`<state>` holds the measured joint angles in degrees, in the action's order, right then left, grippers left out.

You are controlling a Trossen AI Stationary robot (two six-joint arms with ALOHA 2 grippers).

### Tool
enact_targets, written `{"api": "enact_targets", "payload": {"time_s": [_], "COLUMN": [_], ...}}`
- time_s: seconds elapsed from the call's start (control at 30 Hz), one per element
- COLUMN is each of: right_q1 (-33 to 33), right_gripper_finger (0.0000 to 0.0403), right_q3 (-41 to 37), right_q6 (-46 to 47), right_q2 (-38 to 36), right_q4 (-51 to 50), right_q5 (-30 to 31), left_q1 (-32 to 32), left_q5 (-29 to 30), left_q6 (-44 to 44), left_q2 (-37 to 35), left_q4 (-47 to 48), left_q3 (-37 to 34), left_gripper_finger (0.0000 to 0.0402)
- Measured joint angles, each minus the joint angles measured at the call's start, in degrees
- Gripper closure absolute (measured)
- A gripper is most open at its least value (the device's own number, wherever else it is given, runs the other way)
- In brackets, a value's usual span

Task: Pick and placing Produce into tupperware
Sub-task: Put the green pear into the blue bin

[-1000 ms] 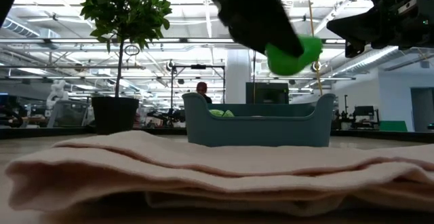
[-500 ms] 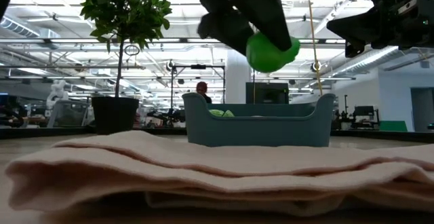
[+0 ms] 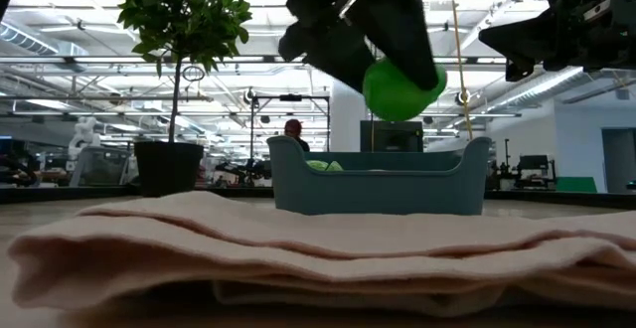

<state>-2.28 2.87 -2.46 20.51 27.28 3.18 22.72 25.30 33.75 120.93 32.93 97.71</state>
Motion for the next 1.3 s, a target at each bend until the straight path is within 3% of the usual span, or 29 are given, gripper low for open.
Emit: {"api": "enact_targets", "payload": {"time_s": [0.43, 1.3], "right_q1": [0.00, 0.00], "right_gripper_finger": [0.0403, 0.0403], "right_q3": [0.00, 0.00], "right_q6": [1.73, 1.60], "right_q2": [0.02, 0.09], "right_q4": [0.82, 0.80], "right_q5": [0.00, 0.00], "left_q1": [0.66, -0.24], "left_q5": [-0.32, -3.18], "left_q6": [2.43, -1.76], "left_q2": [2.72, 4.78], "left_q4": [1.88, 0.47], "left_q3": [-0.02, -0.04], "left_gripper_finger": [0.0165, 0.0165]}}
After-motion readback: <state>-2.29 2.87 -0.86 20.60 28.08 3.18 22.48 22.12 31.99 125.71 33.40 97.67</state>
